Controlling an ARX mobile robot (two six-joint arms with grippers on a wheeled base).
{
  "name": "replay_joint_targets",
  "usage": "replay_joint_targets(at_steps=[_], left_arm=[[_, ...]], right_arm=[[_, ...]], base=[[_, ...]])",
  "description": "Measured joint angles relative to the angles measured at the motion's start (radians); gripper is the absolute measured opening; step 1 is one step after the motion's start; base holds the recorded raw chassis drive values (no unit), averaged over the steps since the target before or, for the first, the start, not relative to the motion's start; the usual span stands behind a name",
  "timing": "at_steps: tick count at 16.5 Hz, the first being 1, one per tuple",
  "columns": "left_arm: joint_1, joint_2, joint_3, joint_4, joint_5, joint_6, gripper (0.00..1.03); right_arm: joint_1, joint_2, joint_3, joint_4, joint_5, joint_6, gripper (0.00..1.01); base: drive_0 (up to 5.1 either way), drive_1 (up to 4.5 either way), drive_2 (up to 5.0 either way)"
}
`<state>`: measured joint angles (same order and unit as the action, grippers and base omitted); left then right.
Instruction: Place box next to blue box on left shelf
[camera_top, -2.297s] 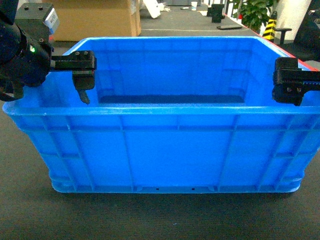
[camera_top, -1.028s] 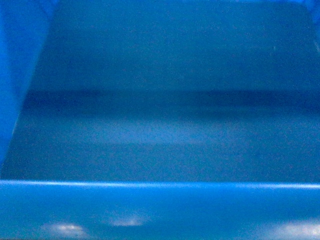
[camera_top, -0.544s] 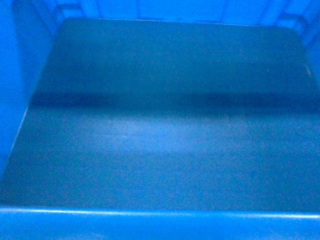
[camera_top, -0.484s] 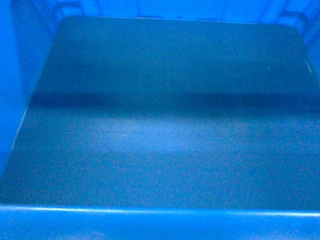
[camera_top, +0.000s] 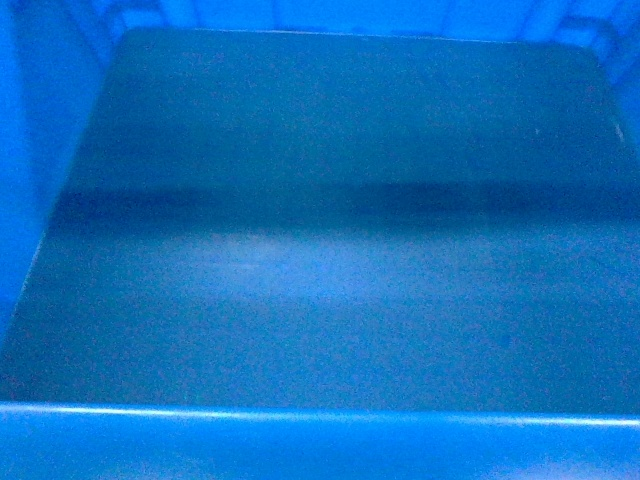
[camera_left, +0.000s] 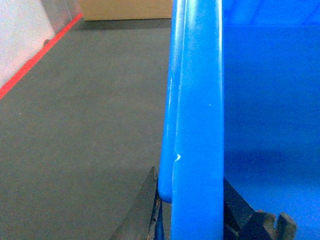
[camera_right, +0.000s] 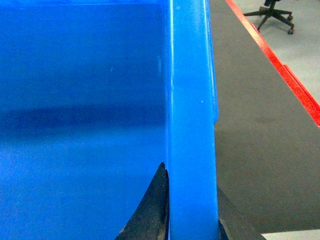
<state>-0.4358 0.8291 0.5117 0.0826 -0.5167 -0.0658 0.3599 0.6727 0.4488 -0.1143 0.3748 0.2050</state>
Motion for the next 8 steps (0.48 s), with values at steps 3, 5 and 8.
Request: replay_joint_targets(at_steps=[3,5,8], left_arm=[[0.000,0.000,0.000,0.000,0.003,0.000,0.19],[0.000,0.000,0.000,0.006,0.003,0.000,0.19],[0.000,0.000,0.000,0.001,0.001,0.002,0.19]], right_arm=[[-0.001,-0.002,0.000,-0.006,0.002,0.000,0.10],[-0.001,-0.001,0.000,0.000,0.002,0.000,0.10],[0.000,0.000,0.000,-0.004,0.001,0.000,0.10]], base=[[0.0,0.00,0.0],[0.0,0.00,0.0],[0.0,0.00,0.0]])
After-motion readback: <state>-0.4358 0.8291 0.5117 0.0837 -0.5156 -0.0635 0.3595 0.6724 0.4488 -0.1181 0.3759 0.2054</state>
